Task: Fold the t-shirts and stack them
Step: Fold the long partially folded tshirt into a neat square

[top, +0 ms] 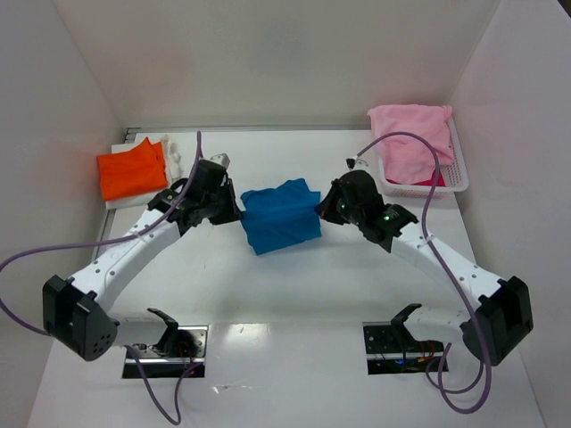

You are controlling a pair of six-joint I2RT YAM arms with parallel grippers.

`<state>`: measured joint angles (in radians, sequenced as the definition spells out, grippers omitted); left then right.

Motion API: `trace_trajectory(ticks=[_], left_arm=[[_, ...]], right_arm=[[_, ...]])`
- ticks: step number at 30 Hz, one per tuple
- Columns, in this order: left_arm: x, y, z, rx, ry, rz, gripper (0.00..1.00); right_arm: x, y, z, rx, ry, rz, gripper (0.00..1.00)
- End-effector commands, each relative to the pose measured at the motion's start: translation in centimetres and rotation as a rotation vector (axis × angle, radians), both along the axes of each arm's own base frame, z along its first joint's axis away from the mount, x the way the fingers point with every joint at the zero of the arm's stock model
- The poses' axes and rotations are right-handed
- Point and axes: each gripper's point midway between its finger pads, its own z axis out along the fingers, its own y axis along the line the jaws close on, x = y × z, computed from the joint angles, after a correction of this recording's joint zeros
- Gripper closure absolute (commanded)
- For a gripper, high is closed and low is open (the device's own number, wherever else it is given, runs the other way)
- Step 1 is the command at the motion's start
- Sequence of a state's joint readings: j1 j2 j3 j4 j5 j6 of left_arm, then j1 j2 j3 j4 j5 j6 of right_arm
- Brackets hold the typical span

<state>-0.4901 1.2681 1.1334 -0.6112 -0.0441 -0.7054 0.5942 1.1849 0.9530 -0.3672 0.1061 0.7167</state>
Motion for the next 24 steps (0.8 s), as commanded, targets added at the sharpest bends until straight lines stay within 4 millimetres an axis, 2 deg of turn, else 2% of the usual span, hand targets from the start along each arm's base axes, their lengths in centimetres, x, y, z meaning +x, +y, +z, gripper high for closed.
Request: trace_trajectory(ticks=[1,7,10,15,20,24], left_arm=[[2.8,1.0,1.5,0.028,-0.066,0.019,1.0],[6.0,2.0,0.8,0.028,-0.059,0.025,1.0],[7.5,1.8,0.5,0.037,-0.056,0.023,1.0],[9.3,2.4,-1.8,0.061,-0.014,0.046,1.0],[11.2,3.2,-4.9,0.066,0.042,0.072,1.0],[12.9,3.7,-6.1,0.071,0.048,0.085,1.0]], right_arm=[[3.6,-0.8,3.4,-0.005,-0.133,-0.068,1.0],[6.8,-1.3,3.0,-0.015,-0.137,-0.107,1.0],[8.5,-1.4,2.7,-0.025,-0.138,-0.122,1.0],[11.2,-1.2,0.9,-0.051,-0.125,-0.132,0.99],[13.6,-1.8,-1.8,-0.059,-0.094,-0.154,0.93],[15.3,-1.6,-3.0,-0.039,-0.083,-0.157,0.93]])
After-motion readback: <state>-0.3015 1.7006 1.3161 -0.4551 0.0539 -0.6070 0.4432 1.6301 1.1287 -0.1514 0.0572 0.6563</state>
